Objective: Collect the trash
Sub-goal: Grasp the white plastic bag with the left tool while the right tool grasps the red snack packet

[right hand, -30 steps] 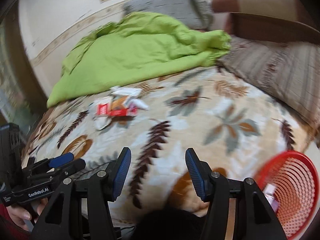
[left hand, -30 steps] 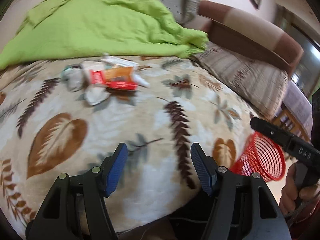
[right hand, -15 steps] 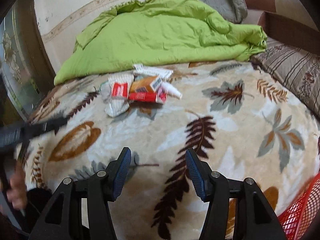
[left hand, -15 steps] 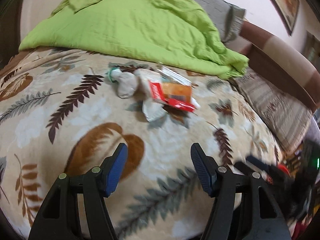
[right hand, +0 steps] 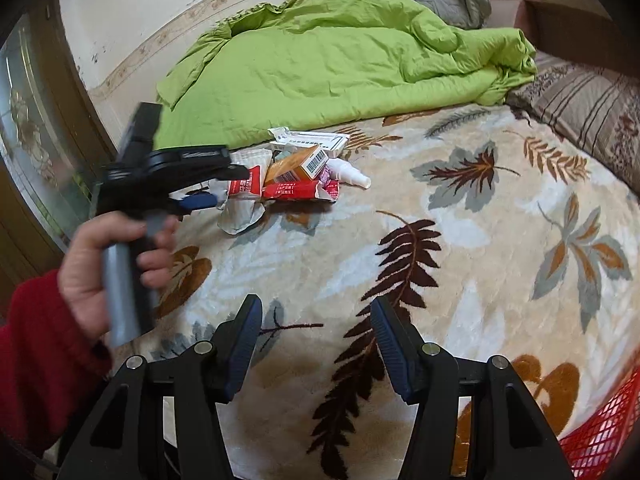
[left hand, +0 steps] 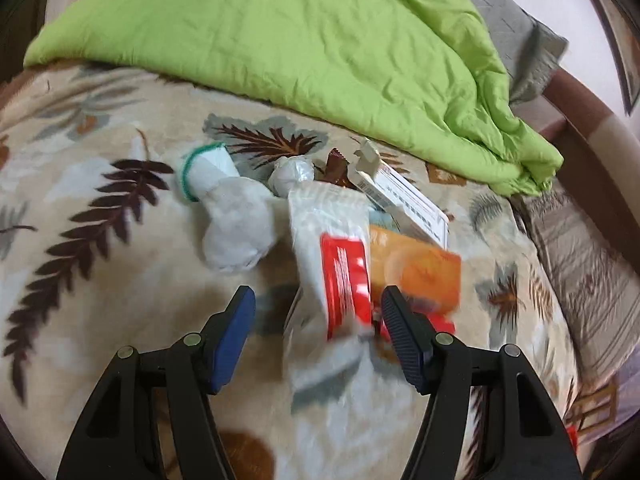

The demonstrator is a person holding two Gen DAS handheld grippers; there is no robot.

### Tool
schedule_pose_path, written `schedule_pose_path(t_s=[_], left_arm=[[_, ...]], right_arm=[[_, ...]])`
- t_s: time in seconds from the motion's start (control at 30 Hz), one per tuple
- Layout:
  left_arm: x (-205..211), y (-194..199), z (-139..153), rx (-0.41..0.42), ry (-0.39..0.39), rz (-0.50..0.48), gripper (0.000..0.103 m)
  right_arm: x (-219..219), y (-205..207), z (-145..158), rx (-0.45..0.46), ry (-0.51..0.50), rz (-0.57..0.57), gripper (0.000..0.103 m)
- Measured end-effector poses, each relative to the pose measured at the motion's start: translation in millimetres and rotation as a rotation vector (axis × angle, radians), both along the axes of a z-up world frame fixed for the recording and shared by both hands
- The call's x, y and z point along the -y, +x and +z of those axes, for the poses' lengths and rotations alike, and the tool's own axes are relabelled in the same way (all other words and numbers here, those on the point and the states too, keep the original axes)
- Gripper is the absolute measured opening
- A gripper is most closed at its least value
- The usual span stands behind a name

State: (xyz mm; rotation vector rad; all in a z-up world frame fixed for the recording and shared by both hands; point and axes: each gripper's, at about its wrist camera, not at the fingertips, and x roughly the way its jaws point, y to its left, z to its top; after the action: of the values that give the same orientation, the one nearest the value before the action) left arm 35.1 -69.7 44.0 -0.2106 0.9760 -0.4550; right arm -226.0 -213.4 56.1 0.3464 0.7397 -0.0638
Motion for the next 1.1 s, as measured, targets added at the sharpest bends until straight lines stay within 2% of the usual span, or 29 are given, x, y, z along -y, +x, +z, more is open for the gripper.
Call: schedule_pose_path(t_s=[0.03,0.07,0.1,0.13,0.2,0.3,0.47,0.6,0.67,0.73,0.77,0.9,0.97,1.0,1.07,1.1], left_arm=[[4.7,6.7,-5.4,-0.019,-0.013,-0.009,0.059],[7.4,11.6,-10.0,-0.033,-0.016,-0.012,0.046],[9.5,15.6,-15.3,-0.054,-0.023,-0.019,0.039],[10.5,17.8,-19.3,-0.069,-0.036,-0.025,0.036],[7.6,11.6,-16.7,-0.033,-0.029,-0.027,0.029],[-6.2,-6.0,-9.9,-0.01,-0.034,-0.034,0.027],[-45.9,-61.4,0.1,0.041,-0.013,-0.067,0.027],[-79.8,-104.2,-1.2,0.067,-0.012,-0.017,0.027],[-84.0,-114.7,-3.4,0.092,-0.003,-0.016,0.027],[-83.3,-117.4,-3.4,0.129,0.021,-0.026,0.027],[-83.0,-117.1,-3.7,0.137,0.022,-0.033,0.027],[-84.9,-111.5,-10.0,0.137,0.005,-0.044,0.027],[-85.5,-108.4,-11.7,0.13,-0.012,-0.047,0.027],[-85.0,-107.5,-12.3,0.128,-0.017,-0.051,0.027],[-83.4,-106.2,-14.2,0.128,-0.016,-0.055,0.027],[-82.8,-105.4,-15.0,0.126,-0.019,-0.06,0.027]], right_arm=[[0.7,0.2,-0.5,0.0,0.006,0.001,0.061],[1.5,1.0,-1.0,0.0,0.01,0.003,0.061],[1.7,2.0,-1.6,-0.002,0.013,0.005,0.061],[1.2,2.7,-2.0,-0.003,0.013,0.007,0.061],[0.0,3.4,-2.4,-0.005,0.012,0.012,0.061],[-1.4,4.9,-2.8,-0.017,0.007,0.02,0.061],[-4.1,20.3,-1.2,-0.033,-0.002,0.059,0.061],[-9.1,55.4,5.2,-0.04,-0.123,0.12,0.061],[-8.3,79.2,8.0,-0.029,-0.194,0.144,0.061],[-9.7,106.6,4.5,-0.072,-0.236,0.214,0.06],[-11.6,121.9,1.5,-0.092,-0.288,0.244,0.06],[-20.1,157.1,-12.0,-0.142,-0.446,0.33,0.06],[-20.9,171.9,-19.4,-0.16,-0.48,0.347,0.06],[-22.1,178.6,-24.0,-0.174,-0.492,0.359,0.057],[-26.8,194.2,-36.2,-0.206,-0.533,0.378,0.044],[-29.8,199.6,-40.5,-0.217,-0.54,0.385,0.032]])
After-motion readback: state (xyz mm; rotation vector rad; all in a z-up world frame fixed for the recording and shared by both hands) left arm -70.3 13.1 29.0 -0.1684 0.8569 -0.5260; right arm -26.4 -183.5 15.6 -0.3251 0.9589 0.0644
